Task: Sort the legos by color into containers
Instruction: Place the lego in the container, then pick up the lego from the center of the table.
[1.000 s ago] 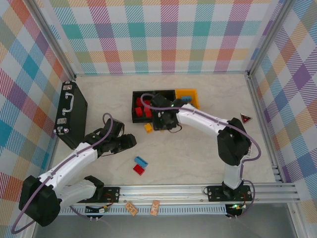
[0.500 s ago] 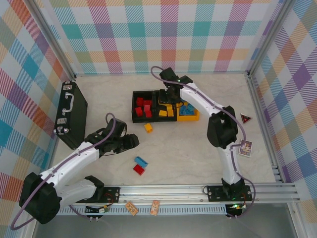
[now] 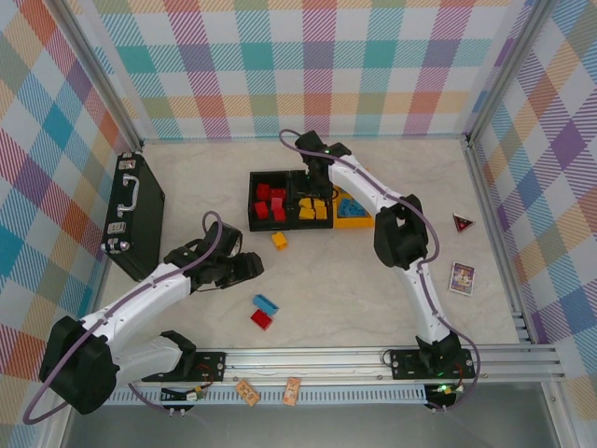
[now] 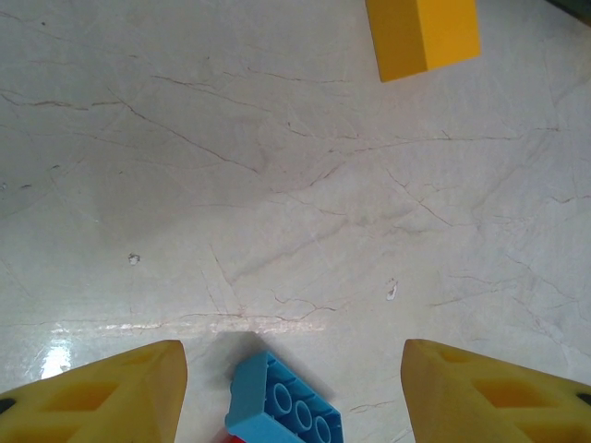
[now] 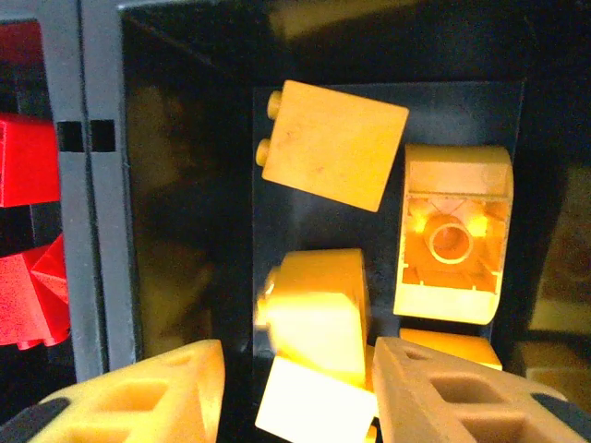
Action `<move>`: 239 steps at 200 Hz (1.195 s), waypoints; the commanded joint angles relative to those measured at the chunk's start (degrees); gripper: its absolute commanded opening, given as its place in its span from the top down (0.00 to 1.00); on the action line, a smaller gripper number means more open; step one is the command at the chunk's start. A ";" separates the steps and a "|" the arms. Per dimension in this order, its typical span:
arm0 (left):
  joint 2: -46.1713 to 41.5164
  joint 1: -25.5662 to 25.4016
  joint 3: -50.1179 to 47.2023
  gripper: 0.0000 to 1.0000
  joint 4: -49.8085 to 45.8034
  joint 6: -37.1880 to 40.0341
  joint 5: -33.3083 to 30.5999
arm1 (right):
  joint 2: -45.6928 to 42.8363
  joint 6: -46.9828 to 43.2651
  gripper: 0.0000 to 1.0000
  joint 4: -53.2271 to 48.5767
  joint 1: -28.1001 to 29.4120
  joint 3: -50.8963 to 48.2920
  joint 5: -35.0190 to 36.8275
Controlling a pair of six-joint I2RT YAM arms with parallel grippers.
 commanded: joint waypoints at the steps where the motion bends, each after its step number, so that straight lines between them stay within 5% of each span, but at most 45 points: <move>1: 0.68 -0.61 1.97 0.37 0.45 -0.34 -0.48 | -0.15 0.20 0.49 -2.01 -0.23 1.96 -0.35; 74: -2.54 -0.90 1.64 0.37 -2.50 -1.23 -2.56 | -18.09 -0.79 0.46 5.90 1.55 -17.55 -1.05; 140: -11.37 -0.90 -2.59 0.35 -5.02 -6.00 -5.35 | -32.33 -1.91 0.37 21.04 9.76 -40.08 -1.12; 175: -15.33 -0.85 -4.06 0.33 -5.42 -7.43 -6.83 | -32.13 -1.17 0.32 27.31 15.10 -46.24 6.30; 239: -15.66 -0.72 -5.62 0.29 -4.24 -7.72 -5.49 | -23.98 1.43 0.30 35.20 18.31 -47.95 7.77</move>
